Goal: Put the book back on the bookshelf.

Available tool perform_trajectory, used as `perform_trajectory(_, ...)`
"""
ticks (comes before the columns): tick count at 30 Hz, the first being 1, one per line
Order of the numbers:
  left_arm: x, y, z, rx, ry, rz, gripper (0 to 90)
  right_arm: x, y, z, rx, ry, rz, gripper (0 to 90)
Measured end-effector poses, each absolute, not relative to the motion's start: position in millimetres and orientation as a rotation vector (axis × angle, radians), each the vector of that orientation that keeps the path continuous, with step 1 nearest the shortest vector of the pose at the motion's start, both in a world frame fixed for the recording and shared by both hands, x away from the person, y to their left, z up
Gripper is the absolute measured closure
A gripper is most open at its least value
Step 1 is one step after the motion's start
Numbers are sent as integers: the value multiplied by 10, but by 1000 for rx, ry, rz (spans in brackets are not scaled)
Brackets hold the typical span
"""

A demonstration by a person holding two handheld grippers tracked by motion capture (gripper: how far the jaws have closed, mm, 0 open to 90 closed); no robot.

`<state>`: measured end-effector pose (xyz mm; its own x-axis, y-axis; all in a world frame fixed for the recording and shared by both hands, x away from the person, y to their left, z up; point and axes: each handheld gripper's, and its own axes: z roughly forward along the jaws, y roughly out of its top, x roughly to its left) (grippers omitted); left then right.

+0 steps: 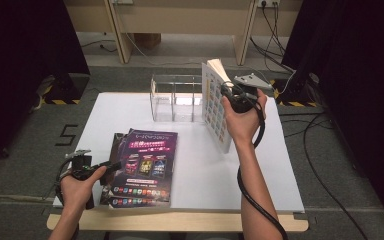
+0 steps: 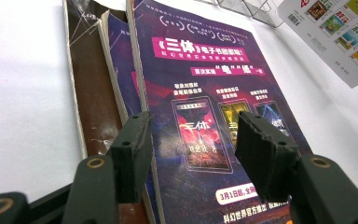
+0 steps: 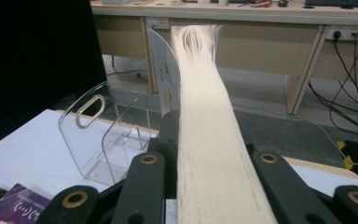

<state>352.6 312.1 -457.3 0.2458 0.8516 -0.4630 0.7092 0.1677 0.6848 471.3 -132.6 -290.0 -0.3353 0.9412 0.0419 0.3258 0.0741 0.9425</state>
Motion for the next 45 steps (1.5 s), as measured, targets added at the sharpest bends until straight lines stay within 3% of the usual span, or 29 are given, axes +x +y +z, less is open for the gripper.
perform_trajectory(19,3517,3138,-4556,1570,1496,193,450,4717,-1100,-2895,1278,1721,1255,742)
perform_trajectory(45,3521,3196,-4541,1558,1504,204,450,5029,-957,-2897,1300,1662,1252,742)
